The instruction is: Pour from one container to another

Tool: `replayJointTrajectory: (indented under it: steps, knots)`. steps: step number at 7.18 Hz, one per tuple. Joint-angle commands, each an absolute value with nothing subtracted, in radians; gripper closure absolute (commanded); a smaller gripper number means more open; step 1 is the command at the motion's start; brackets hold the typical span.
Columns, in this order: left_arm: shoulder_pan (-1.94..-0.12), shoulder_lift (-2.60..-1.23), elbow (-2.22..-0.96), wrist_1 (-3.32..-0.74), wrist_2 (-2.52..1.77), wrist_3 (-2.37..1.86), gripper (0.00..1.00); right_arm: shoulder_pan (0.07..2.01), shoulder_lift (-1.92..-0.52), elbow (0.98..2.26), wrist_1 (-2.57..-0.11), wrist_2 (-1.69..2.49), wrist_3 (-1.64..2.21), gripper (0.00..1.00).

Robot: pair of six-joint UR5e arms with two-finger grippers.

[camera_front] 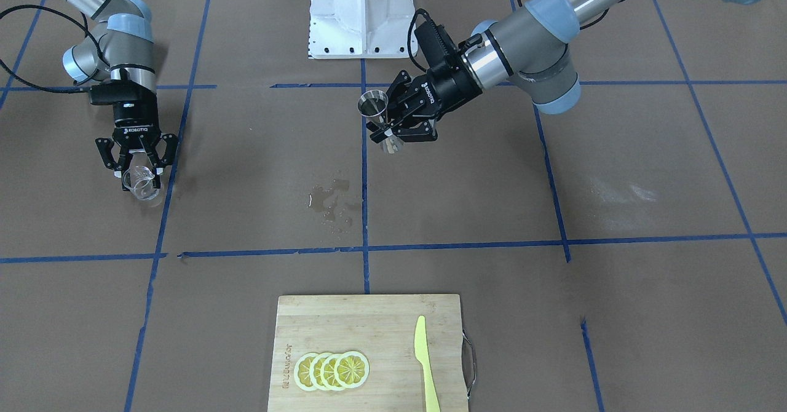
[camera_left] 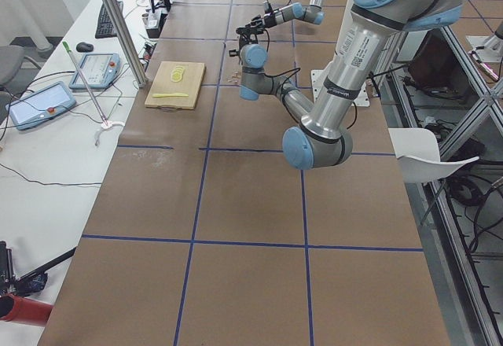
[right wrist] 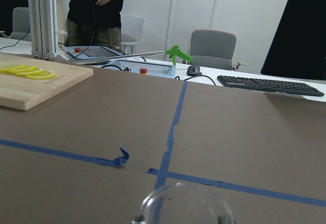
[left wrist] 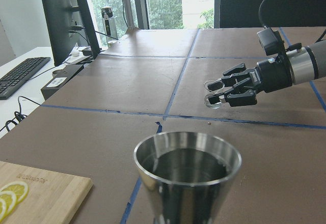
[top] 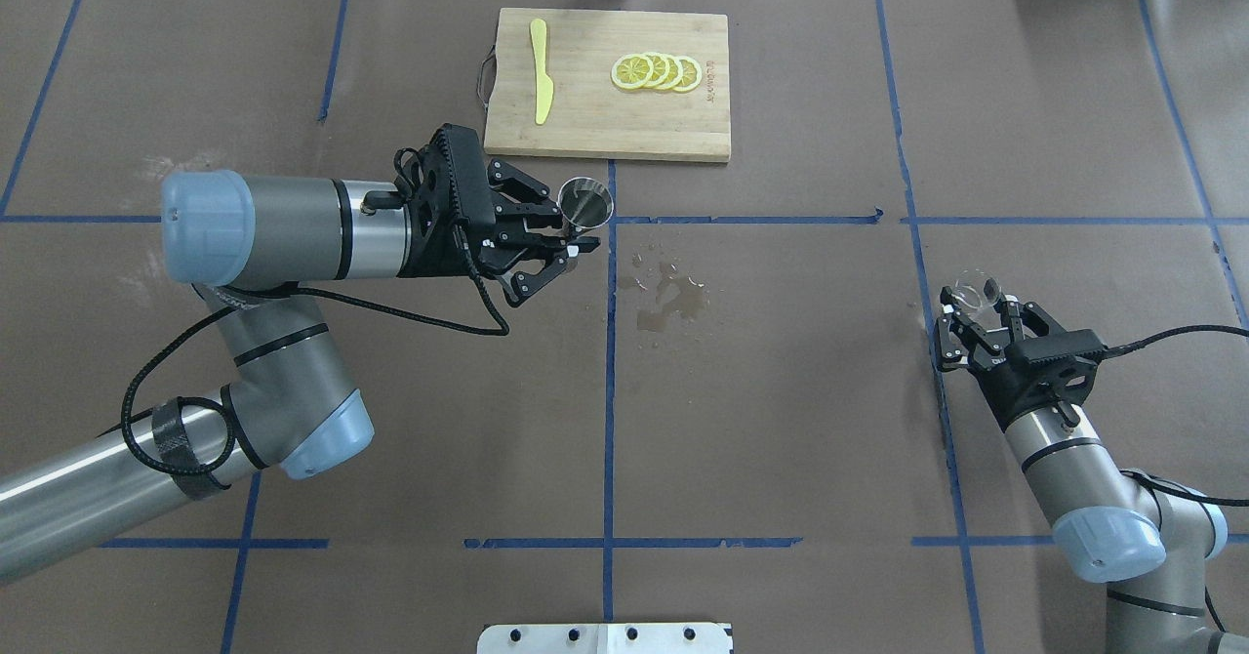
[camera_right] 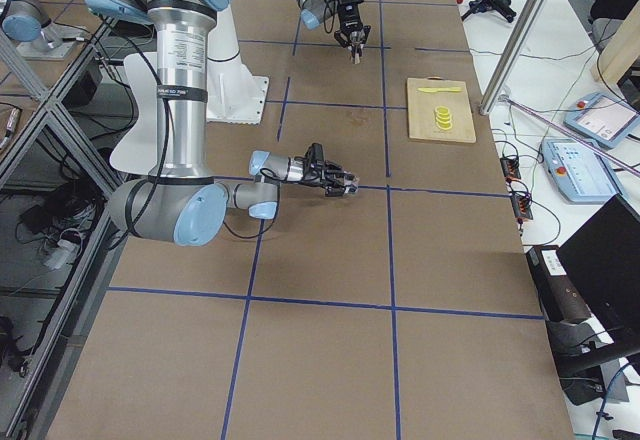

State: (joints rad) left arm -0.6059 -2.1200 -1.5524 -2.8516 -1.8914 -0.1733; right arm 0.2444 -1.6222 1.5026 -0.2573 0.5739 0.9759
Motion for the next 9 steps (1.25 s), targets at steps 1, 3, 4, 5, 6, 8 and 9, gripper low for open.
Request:
replayJointTrajectory:
  steps: [1,3,4,5,6,8,9]
  knots:
    - [-0.606,-2.120,-1.551,-2.852,-1.891,-0.173,1.00,0.235,-1.620,1.505,-0.255,0.574,0.977,0.75]
    - [-0.606,-2.120,-1.551,-2.850,-1.891,-0.173,1.00,0.226,-1.615,1.505,-0.253,0.557,0.980,0.73]
    - [-0.606,-2.120,-1.551,-2.852,-1.891,-0.173,1.00,0.221,-1.615,1.503,-0.253,0.549,0.991,0.73]
    - [-0.606,-2.120,-1.551,-2.852,-1.891,-0.173,1.00,0.216,-1.615,1.503,-0.253,0.549,0.992,0.72]
    - [-0.606,-2.120,-1.551,-2.852,-1.891,-0.173,1.00,0.213,-1.615,1.503,-0.253,0.549,0.996,0.70]
    - [-0.606,-2.120,-1.551,-2.850,-1.891,-0.173,1.00,0.209,-1.614,1.502,-0.252,0.549,1.014,0.66]
    - [-0.606,-2.120,-1.551,-2.850,-1.891,-0.173,1.00,0.209,-1.615,1.502,-0.252,0.549,1.014,0.64]
